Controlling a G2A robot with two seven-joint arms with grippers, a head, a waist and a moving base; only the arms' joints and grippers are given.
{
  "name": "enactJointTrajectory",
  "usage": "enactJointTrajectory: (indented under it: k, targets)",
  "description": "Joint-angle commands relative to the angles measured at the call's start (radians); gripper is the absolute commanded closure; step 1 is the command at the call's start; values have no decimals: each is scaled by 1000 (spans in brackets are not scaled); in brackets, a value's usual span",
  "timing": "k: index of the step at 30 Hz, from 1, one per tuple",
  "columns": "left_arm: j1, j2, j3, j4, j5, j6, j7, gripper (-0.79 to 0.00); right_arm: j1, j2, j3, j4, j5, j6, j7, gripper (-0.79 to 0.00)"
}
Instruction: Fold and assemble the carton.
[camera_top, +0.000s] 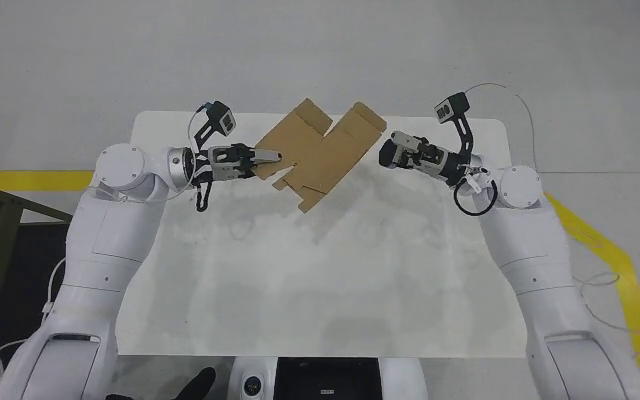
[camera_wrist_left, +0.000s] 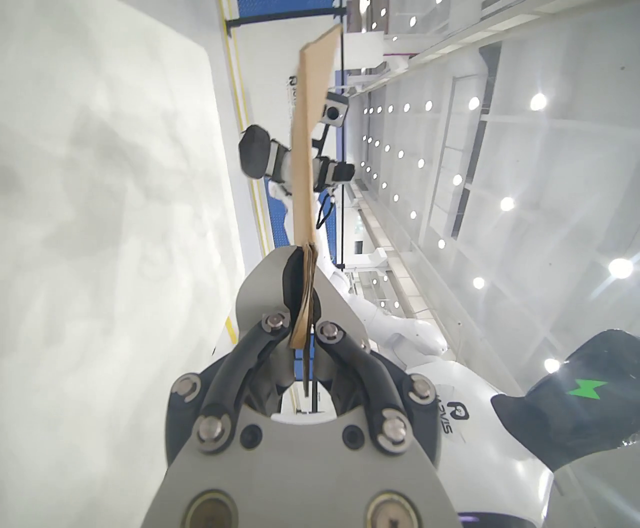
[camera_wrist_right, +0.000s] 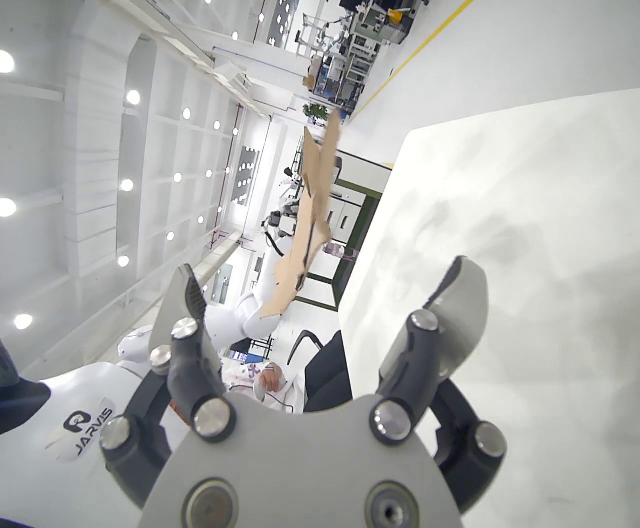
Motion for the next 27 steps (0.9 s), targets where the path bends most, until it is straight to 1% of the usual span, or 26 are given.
enactJointTrajectory:
  k: [1,2,4,9,16,27]
  targets:
    - [-1,5,-6,8,-4,-4,-53,0,12,6,-1,4,-5,18,82,-785]
    - [-1,7,-7,10,-7,-10,-81,0,21,8,-10,-2,-22,22,130,-785]
    - [1,11,-10,15,-4,-19,-123,0,35,11,-13,-4,-26,8,168,-785]
    - [10,19,-10,5,-18,-42,-199,0,35,24,-55,-56,-51,77,248,-785]
    - [26,31,39,-39,-30,-55,-199,0,8,49,-86,-110,-25,87,258,-785]
    - [26,42,109,-55,-76,-65,-199,0,17,79,-148,-100,-7,70,241,-785]
